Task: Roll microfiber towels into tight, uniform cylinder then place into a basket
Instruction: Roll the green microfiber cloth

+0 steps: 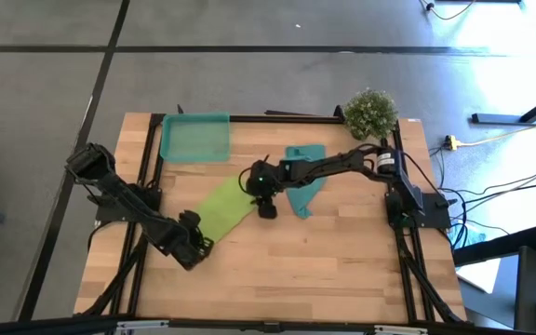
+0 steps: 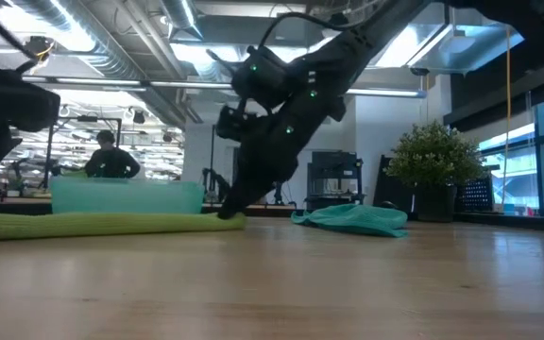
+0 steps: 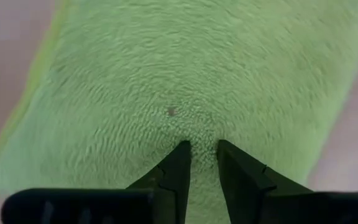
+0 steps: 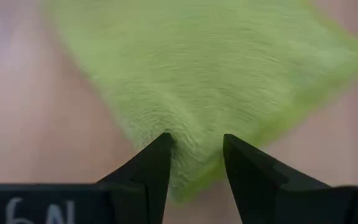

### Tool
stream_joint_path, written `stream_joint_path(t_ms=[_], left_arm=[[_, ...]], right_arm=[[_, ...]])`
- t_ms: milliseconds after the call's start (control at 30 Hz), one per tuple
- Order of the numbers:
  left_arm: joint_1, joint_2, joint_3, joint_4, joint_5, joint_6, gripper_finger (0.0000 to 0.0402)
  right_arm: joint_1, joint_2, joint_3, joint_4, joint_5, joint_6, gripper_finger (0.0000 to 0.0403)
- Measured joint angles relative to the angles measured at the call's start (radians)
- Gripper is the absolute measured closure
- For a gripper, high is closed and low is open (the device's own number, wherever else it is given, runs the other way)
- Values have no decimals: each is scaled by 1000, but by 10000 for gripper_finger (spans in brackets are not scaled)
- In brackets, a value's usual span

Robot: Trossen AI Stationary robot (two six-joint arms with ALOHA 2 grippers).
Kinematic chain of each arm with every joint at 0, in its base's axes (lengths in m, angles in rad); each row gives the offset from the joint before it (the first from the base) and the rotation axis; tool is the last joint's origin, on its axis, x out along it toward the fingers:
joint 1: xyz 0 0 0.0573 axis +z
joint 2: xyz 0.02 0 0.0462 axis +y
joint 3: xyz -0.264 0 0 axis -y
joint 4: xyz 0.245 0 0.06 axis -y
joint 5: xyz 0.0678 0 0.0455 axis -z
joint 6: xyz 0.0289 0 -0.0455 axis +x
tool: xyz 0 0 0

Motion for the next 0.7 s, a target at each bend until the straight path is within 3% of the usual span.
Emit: stream_joint_path(t_ms=[133,267,367,533,700], left_arm=[[0,3,-1,140,13,82,324],[7,3,20,163,7,158,324],[7,-9,64,37,0,149,324],[-9,-16,110,-183,4,46,324],[-37,-13,71,-156,40,-23,324]], right_arm=[[-23,0,0,17,106,-1,254],[-44,0,23,31,122,1,254],[-47,-6,66,-25,24,-3,254],[-16,-5,90,-46,-247,23,254],[23,40,79,-40,-161,0,254]])
